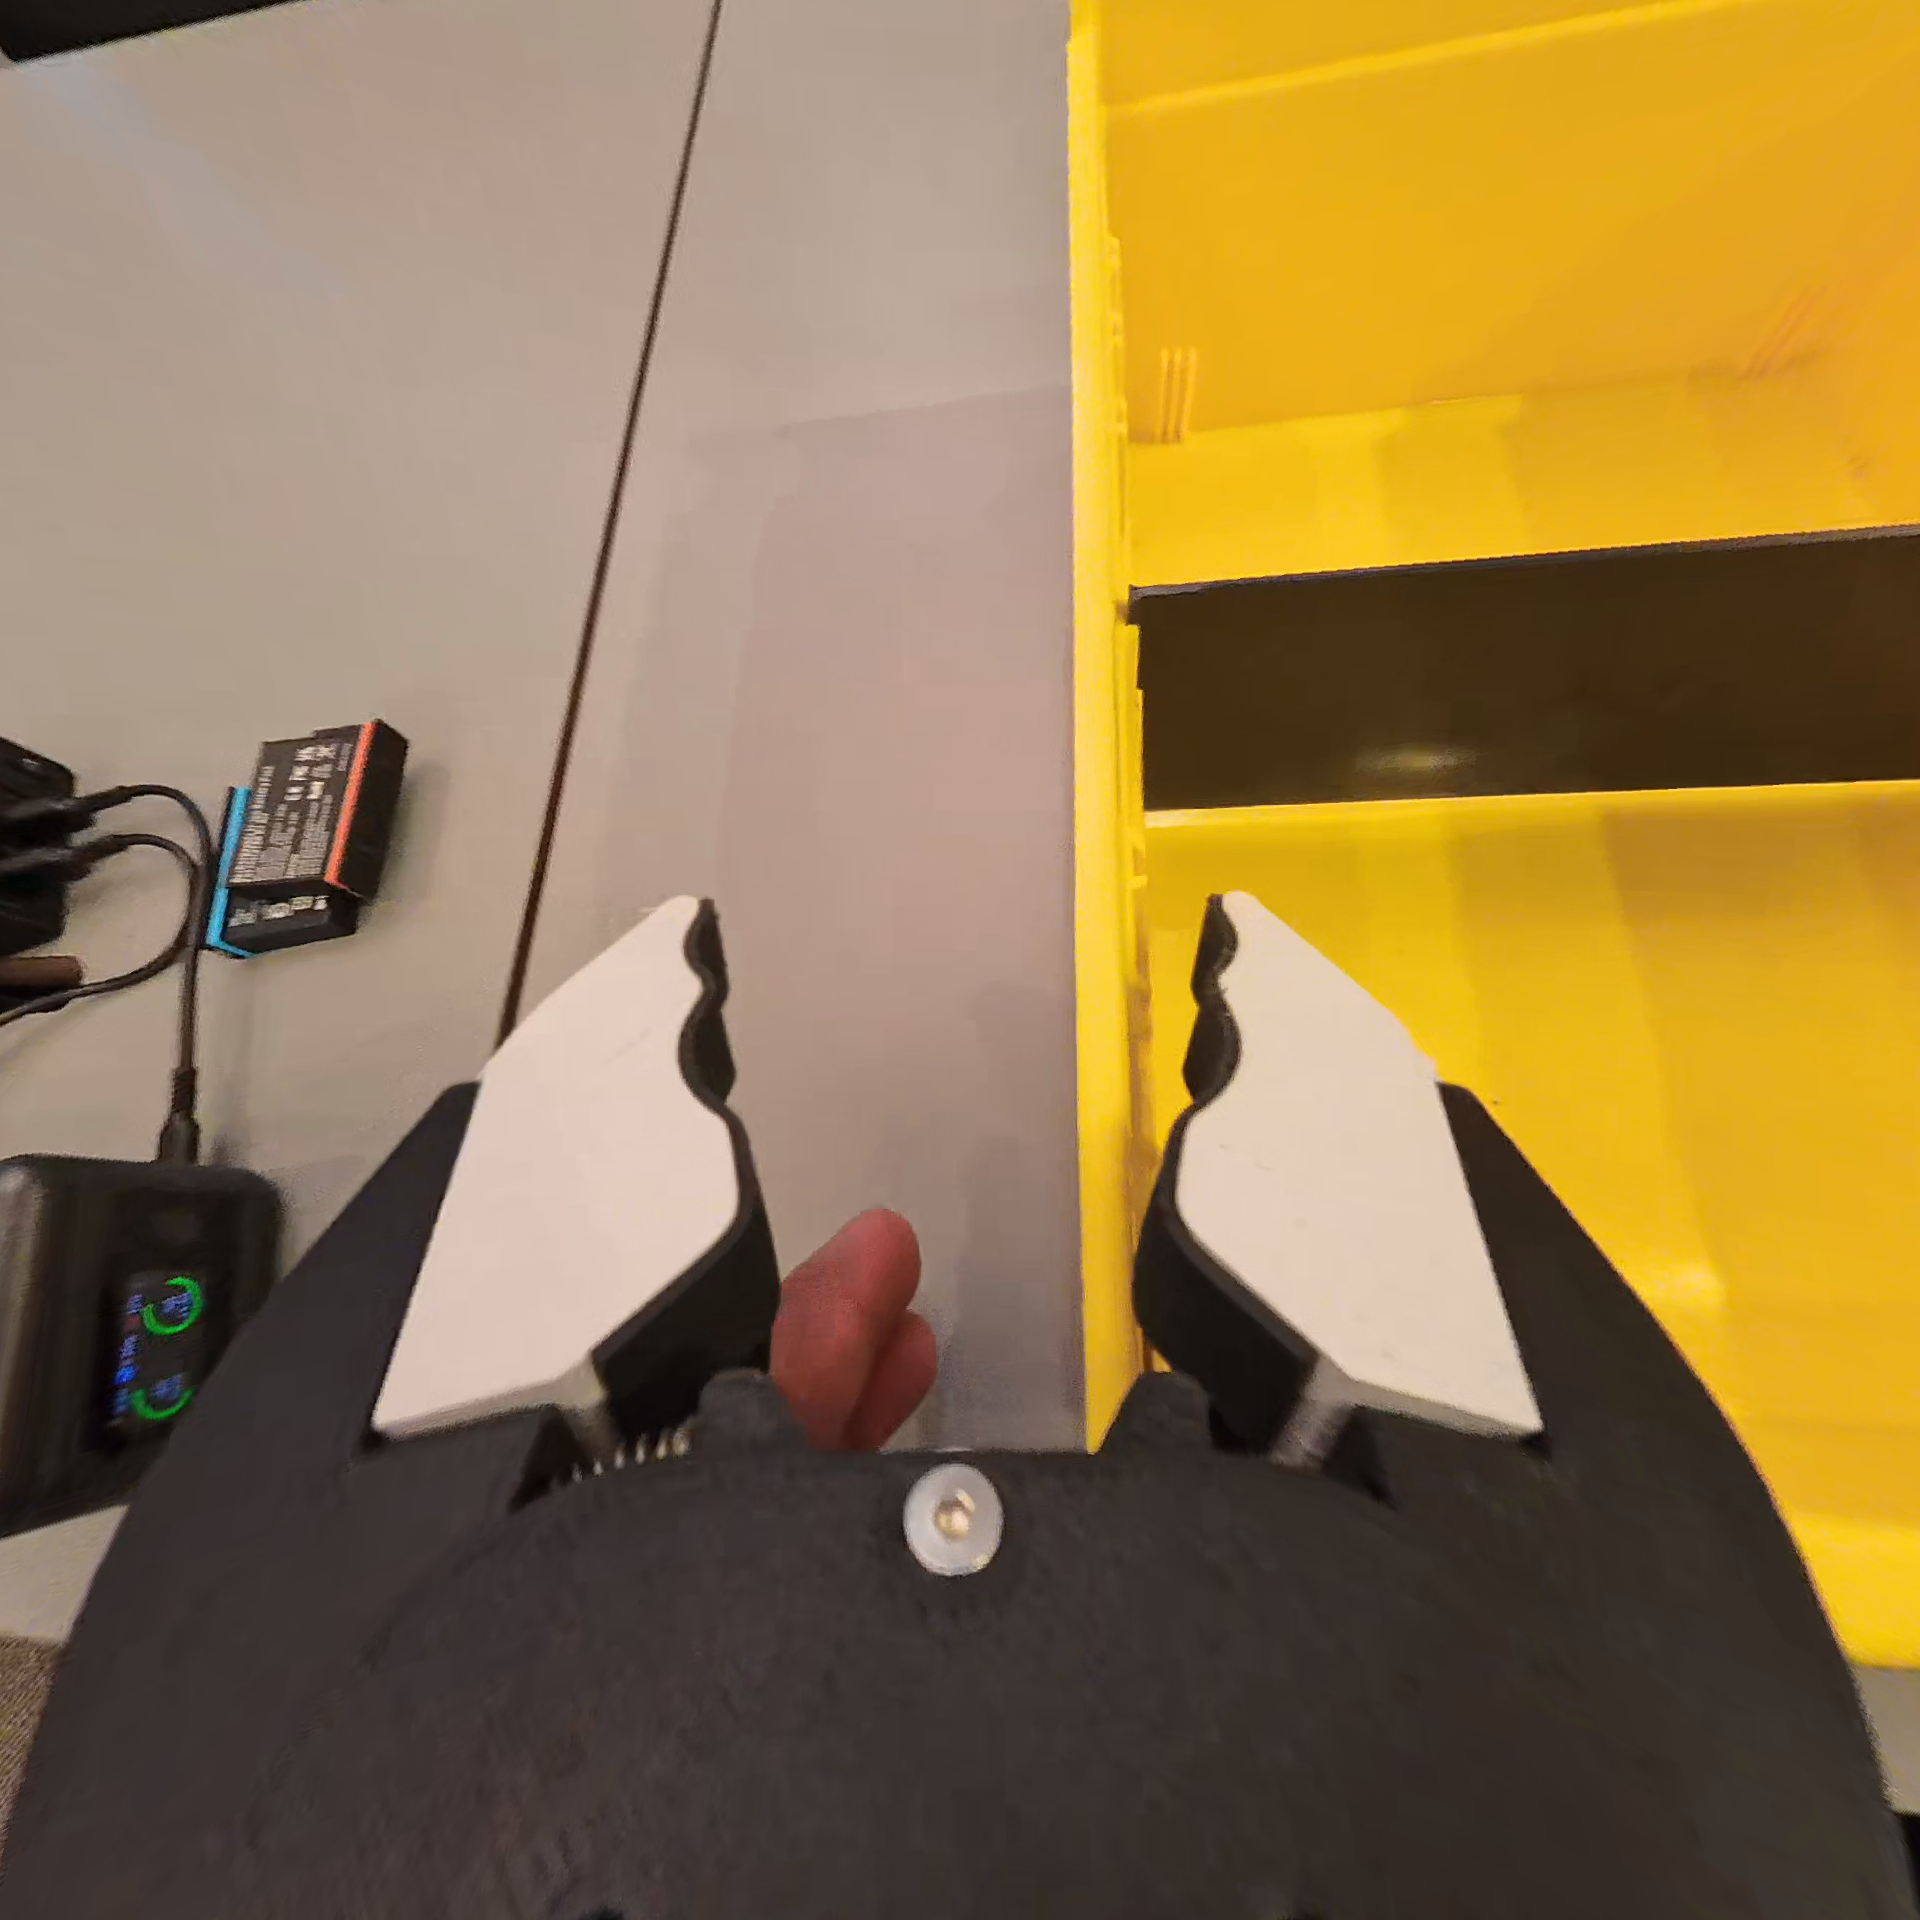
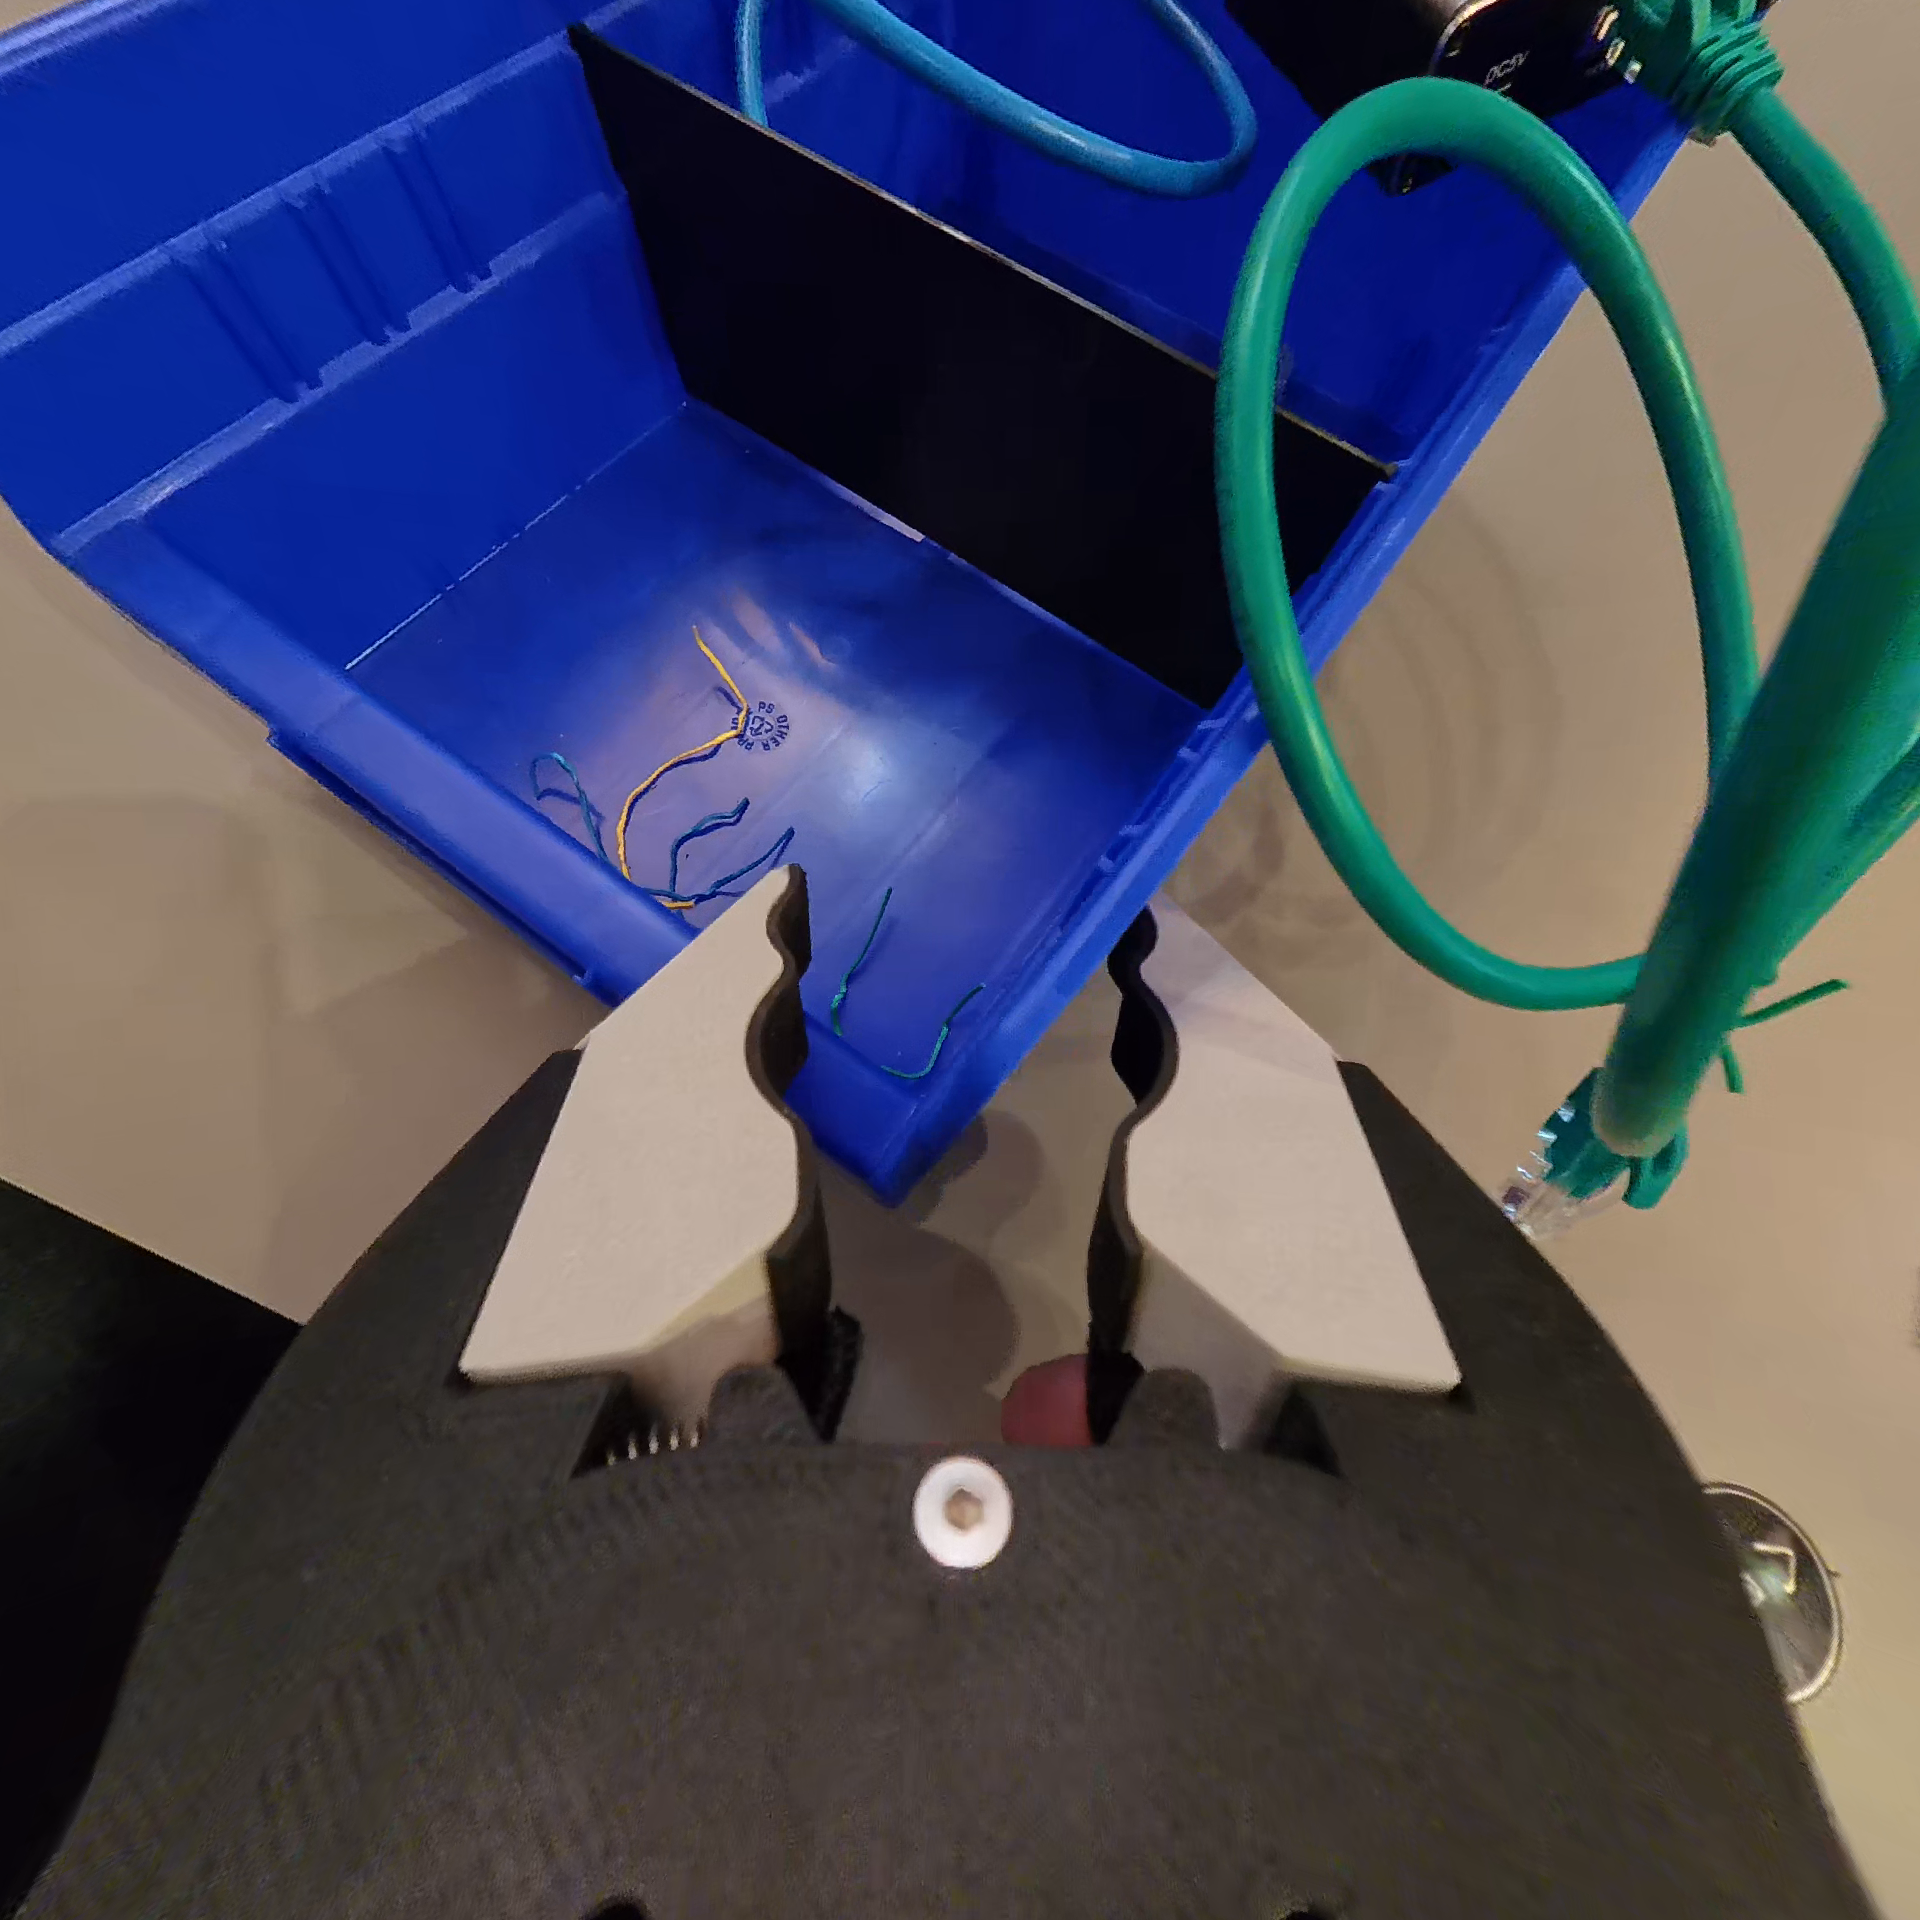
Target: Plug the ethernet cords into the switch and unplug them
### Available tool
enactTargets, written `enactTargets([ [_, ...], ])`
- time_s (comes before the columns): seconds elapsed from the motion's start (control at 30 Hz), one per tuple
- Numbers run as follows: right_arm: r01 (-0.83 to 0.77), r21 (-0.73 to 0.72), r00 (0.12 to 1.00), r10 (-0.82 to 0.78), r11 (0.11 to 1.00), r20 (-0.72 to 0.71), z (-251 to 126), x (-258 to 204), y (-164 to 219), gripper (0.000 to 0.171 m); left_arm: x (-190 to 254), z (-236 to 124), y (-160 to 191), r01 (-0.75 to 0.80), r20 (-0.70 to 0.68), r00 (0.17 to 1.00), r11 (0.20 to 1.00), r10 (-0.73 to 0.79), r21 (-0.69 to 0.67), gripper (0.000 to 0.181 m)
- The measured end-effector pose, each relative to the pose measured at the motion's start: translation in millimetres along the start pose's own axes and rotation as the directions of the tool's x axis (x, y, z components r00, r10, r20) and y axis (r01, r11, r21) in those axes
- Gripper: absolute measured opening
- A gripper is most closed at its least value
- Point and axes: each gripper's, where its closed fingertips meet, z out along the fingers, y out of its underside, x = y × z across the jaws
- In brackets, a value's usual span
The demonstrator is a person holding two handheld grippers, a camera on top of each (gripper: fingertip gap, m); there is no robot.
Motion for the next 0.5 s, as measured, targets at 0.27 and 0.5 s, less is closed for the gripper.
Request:
enactTargets([
  [0.27, -0.008, 0.012, 1.0, 0.008, 1.0, 0.007, 3.4, -7.5, -3.3, 0.057, 30.2, 2.9, -7.4, -0.051, -0.099, 0.994, 0.998, 0.053, 0.022, 0.053],
  [0.5, 0.002, 0.024, 1.0, -0.002, 1.0, -0.009, 3.6, -8.8, -4.9, 0.057, 32.9, -9.4, -28.0, 0.019, -0.097, 0.995, 0.994, -0.009, 0.106, 0.11],
])
